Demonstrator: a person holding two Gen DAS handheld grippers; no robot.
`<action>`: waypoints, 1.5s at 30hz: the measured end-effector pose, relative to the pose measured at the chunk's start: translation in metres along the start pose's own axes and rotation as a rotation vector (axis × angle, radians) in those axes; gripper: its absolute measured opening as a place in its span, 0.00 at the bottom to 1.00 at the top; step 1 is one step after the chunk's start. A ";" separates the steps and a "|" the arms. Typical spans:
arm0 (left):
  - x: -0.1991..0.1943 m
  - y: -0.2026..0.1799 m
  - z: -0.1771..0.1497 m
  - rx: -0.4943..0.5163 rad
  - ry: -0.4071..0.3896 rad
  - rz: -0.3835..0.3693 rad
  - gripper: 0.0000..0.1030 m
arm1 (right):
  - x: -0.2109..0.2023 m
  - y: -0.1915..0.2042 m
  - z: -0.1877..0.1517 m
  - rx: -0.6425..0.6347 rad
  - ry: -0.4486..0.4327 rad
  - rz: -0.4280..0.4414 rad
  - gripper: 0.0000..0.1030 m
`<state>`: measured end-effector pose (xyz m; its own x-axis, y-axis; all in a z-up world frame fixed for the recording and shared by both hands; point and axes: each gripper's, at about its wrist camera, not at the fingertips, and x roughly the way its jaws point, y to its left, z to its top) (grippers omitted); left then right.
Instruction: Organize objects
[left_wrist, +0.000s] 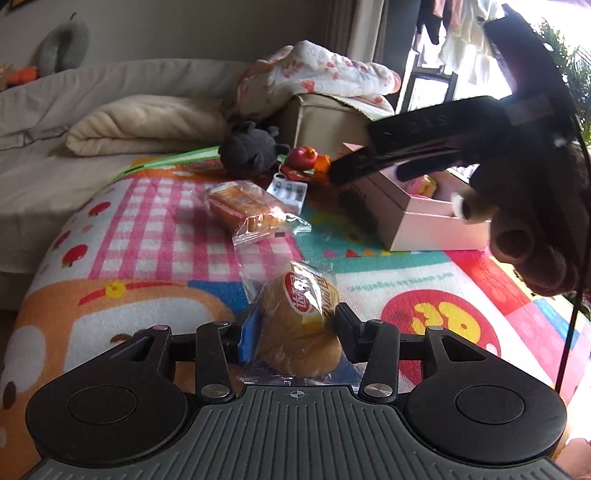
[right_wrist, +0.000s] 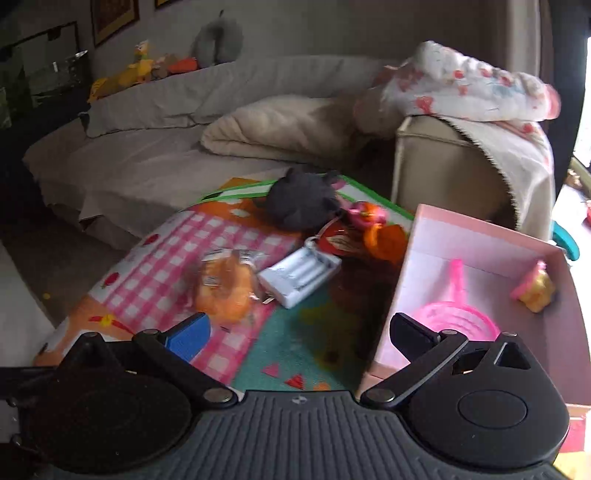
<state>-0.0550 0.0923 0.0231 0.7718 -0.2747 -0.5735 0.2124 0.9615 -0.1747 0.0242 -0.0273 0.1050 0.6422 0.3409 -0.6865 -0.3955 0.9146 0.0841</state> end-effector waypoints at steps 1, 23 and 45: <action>0.000 0.001 0.001 -0.006 0.001 -0.001 0.47 | 0.012 0.008 0.006 -0.007 0.024 0.025 1.00; 0.001 0.004 -0.003 -0.091 -0.002 0.009 0.50 | -0.002 0.035 -0.005 -0.124 0.093 0.020 0.53; 0.013 -0.046 0.008 0.004 0.027 -0.020 0.47 | -0.097 -0.056 -0.128 0.071 0.032 -0.161 0.58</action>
<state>-0.0498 0.0443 0.0301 0.7507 -0.2938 -0.5918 0.2301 0.9559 -0.1826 -0.1002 -0.1396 0.0742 0.6719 0.1828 -0.7177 -0.2410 0.9703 0.0215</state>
